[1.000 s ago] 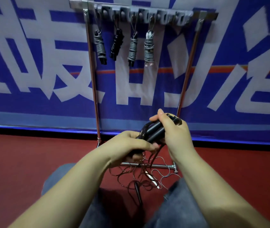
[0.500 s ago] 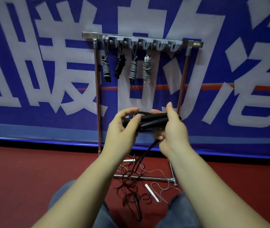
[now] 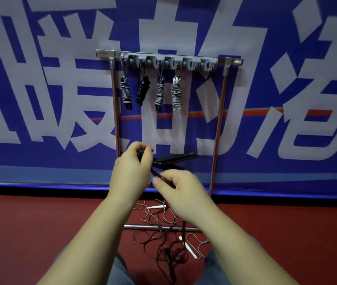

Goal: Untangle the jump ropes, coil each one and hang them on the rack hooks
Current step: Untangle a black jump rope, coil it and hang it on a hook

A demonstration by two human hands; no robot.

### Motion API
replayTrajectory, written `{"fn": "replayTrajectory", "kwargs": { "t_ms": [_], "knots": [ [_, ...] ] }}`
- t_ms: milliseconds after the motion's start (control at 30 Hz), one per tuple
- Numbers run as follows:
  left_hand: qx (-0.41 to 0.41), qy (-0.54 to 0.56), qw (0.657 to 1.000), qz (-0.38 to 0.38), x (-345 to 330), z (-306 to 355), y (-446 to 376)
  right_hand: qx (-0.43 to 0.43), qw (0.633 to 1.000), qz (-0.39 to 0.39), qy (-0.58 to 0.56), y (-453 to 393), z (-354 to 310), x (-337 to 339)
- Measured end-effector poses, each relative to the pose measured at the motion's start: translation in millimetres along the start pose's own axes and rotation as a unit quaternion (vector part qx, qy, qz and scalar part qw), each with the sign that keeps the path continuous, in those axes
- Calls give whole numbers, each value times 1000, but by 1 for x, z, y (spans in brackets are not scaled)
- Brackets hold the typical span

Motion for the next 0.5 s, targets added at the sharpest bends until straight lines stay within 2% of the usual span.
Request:
{"fn": "replayTrajectory", "kwargs": {
  "t_ms": [133,300,367,500],
  "knots": [
    [-17,-80,996,-30,1,-5,0,60,995,27,81,1,-3,10],
    [-83,-149,976,-139,0,-3,-1,99,984,70,132,-7,-1,25],
    [-89,-126,970,-185,3,-1,0,82,986,27,143,-10,3,28],
    [-66,-57,964,-250,7,4,4,11,986,-130,105,-14,4,31]
  ]
}}
Point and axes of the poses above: each hand's wrist, its own y-axis away from the middle knuckle, its own x-axis out of the back of the hand, z = x × y, the point moved 4 cm from there along -y, towards the middle knuckle, and after that the axes turned 12 degrees about z, right-handed, at the moved point
